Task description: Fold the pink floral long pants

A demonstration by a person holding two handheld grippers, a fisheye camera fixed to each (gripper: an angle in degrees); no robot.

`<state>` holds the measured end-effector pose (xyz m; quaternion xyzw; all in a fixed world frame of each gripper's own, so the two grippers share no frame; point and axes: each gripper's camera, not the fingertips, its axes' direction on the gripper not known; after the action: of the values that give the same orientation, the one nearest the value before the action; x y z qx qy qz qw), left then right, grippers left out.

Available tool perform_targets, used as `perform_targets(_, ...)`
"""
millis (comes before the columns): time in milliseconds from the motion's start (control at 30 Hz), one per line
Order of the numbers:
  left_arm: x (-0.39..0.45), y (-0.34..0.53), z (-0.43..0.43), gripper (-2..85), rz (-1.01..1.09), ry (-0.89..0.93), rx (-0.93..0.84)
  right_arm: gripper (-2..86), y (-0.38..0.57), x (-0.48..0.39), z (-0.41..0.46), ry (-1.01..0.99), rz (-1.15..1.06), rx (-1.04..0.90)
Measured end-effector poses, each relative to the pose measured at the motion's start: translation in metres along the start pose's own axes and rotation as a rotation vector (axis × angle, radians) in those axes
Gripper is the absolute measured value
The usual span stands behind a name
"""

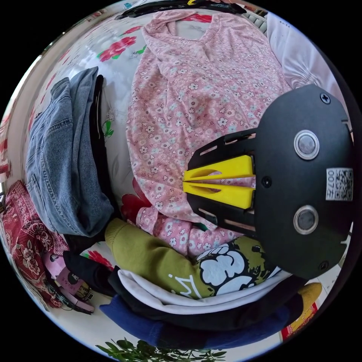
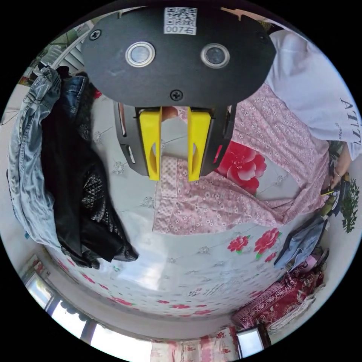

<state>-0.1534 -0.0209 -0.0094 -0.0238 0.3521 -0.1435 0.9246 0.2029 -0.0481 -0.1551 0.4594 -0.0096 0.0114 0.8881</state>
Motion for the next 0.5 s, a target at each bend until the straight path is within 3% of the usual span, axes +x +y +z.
perform_targets(100, 0.0, -0.003, -0.001, -1.0, -0.014, -0.003, -0.015, 4.9, -0.014, 0.0, 0.053, 0.011, 0.031, -0.196)
perform_targets(133, 0.0, -0.004, -0.001, -1.0, -0.014, -0.003, -0.017, 3.1, -0.01, -0.007, 0.045, 0.052, -0.008, -0.08)
perform_targets(233, -0.001, -0.005, -0.001, -1.0, -0.011, -0.005, -0.023, 1.1, -0.015, -0.011, 0.035, 0.147, -0.079, -0.072)
perform_targets(267, -0.002, -0.005, -0.001, -1.0, -0.014, -0.001, -0.023, 0.9, -0.01, -0.003, 0.016, 0.181, -0.06, 0.029)
perform_targets(333, -0.005, -0.004, -0.001, -1.0, -0.03, 0.016, -0.019, 1.0, -0.002, 0.021, -0.003, 0.099, 0.025, 0.088)
perform_targets(500, -0.009, 0.005, -0.001, -1.0, -0.055, 0.033, 0.005, 3.9, 0.02, 0.064, 0.011, -0.028, 0.136, -0.038)
